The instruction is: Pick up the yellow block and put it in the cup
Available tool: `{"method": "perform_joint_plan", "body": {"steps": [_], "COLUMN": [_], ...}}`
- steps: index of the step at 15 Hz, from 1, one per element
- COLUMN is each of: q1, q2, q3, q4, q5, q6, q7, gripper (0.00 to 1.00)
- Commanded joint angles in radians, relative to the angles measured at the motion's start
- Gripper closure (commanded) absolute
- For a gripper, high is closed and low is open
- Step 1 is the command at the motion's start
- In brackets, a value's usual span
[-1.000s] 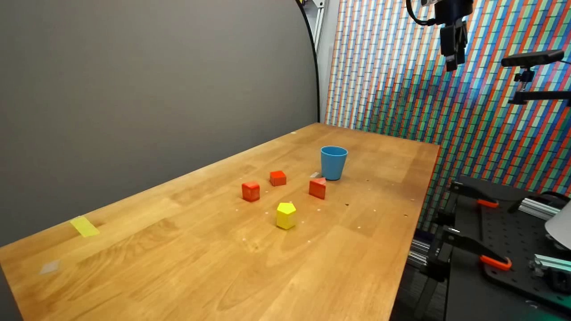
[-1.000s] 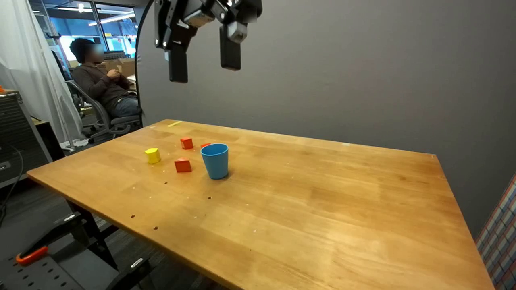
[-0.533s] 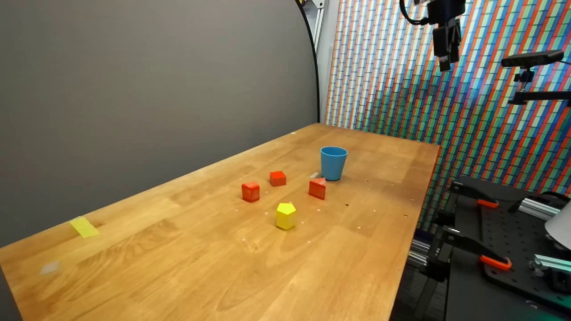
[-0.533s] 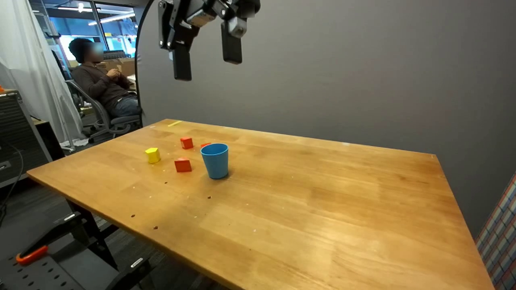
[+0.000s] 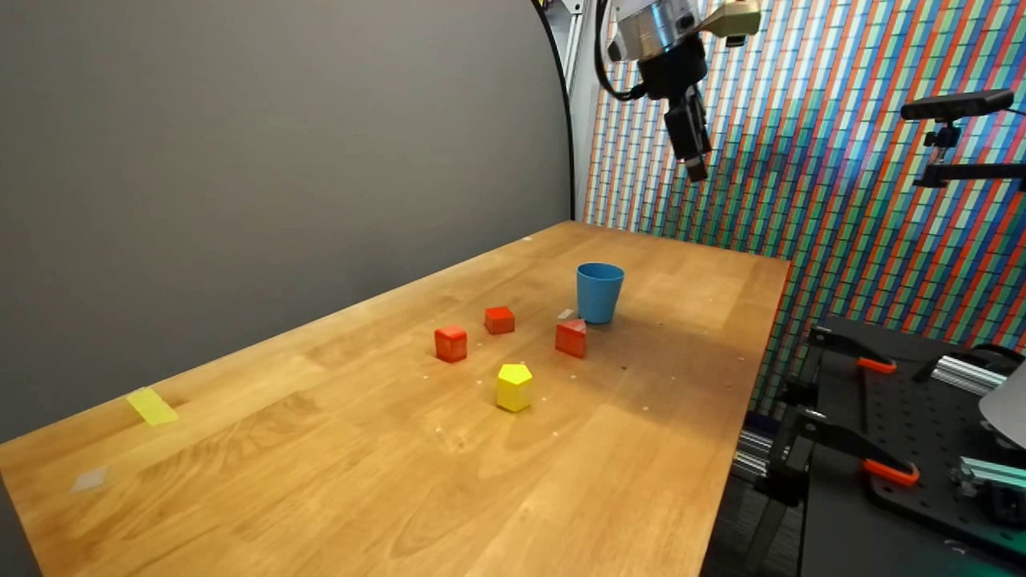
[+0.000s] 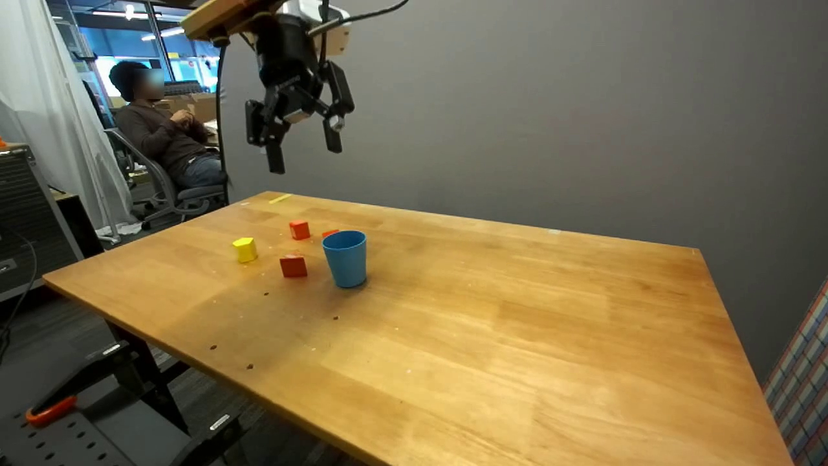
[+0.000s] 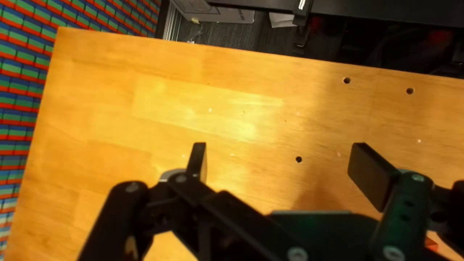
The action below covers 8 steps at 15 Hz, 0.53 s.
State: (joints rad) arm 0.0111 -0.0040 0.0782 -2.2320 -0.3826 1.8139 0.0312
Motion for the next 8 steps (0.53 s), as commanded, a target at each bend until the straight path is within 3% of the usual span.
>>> {"method": "perform_joint_plan", "body": {"steps": [1, 8], "q1": [0.083, 0.303], "q2": [0.241, 0.536], "q3": [0.044, 0.075], "q4": [0.200, 0.452], "q5": [-0.046, -0.152], "q6": [-0.067, -0.119], "q7": [0.029, 0.076], "gripper": [0.00, 0.00]}}
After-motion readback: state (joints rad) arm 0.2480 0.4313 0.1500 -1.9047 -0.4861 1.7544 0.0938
